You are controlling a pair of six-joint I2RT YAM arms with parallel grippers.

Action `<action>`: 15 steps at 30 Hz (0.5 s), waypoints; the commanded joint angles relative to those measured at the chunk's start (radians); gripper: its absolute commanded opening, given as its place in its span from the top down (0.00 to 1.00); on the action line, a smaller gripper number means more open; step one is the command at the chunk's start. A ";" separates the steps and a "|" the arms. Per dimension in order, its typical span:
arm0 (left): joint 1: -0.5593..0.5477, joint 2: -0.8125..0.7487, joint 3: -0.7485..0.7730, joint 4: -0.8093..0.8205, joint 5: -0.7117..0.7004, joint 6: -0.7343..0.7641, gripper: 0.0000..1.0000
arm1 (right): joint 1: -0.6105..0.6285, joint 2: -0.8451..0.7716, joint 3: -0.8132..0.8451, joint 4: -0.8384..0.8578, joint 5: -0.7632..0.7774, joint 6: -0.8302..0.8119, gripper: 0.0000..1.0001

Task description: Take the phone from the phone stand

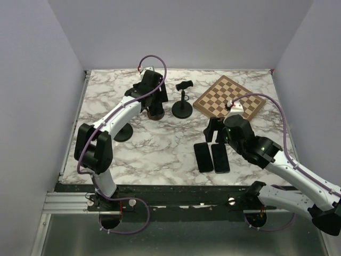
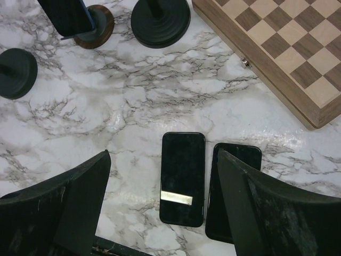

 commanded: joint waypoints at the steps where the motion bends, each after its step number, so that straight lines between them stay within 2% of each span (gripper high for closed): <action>1: 0.003 0.018 0.020 0.032 -0.048 -0.005 0.01 | 0.005 -0.026 -0.018 -0.035 0.038 0.002 0.12; 8: 0.013 0.062 0.015 0.072 -0.073 0.011 0.01 | 0.005 -0.016 -0.017 -0.026 0.030 0.002 0.12; 15: 0.018 0.093 0.048 0.038 -0.152 0.016 0.01 | 0.006 -0.026 -0.018 -0.030 0.033 0.005 0.12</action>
